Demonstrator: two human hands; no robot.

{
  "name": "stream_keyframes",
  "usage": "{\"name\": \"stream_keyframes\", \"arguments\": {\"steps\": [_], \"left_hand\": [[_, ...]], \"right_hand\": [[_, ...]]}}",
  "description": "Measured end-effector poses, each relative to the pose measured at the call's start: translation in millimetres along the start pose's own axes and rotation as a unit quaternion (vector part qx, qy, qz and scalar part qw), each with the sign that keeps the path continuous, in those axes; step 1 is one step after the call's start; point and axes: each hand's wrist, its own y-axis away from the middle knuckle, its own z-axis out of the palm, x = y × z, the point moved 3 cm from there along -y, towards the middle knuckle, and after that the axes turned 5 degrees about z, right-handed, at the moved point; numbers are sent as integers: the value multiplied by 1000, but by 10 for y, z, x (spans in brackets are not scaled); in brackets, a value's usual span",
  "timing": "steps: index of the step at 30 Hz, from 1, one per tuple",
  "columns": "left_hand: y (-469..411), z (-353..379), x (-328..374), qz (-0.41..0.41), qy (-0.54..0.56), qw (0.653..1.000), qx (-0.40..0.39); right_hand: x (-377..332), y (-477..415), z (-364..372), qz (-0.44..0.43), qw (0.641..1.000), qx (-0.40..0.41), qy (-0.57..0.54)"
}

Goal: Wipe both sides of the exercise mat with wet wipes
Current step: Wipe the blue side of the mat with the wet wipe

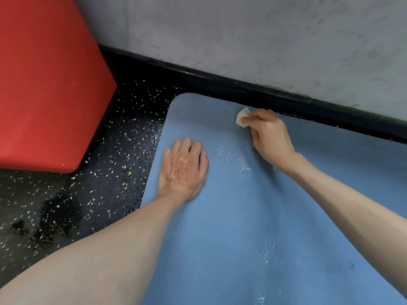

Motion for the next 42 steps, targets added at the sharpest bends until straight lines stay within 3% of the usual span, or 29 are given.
{"name": "stream_keyframes", "arguments": {"steps": [3,9,13,20,26,33,38,42], "left_hand": [[-1,-1,-13,-4,6,1000,-2],[-4,-2,-2,-6,0,1000,-7],[-2,7,-2,-9,5,1000,-12],[-4,-3,1,-7,0,1000,-18],[-1,-4,3,-7,9,1000,-17],[-1,-2,-3,-5,1,1000,-26],[2,-3,2,-4,10,1000,-20],[-2,-7,-10,-5,4,1000,-22]], "right_hand": [[-38,-22,41,4,1000,5,2],[-29,398,-112,-90,994,-61,25],[89,1,-68,1,999,-19,33],[-65,542,-107,-71,995,-63,14],[70,-41,-54,13,999,-37,33],[-122,733,-195,-79,992,-97,18],[-57,405,-195,-34,996,-72,42],[-302,1013,-236,-87,991,-99,20]]}}
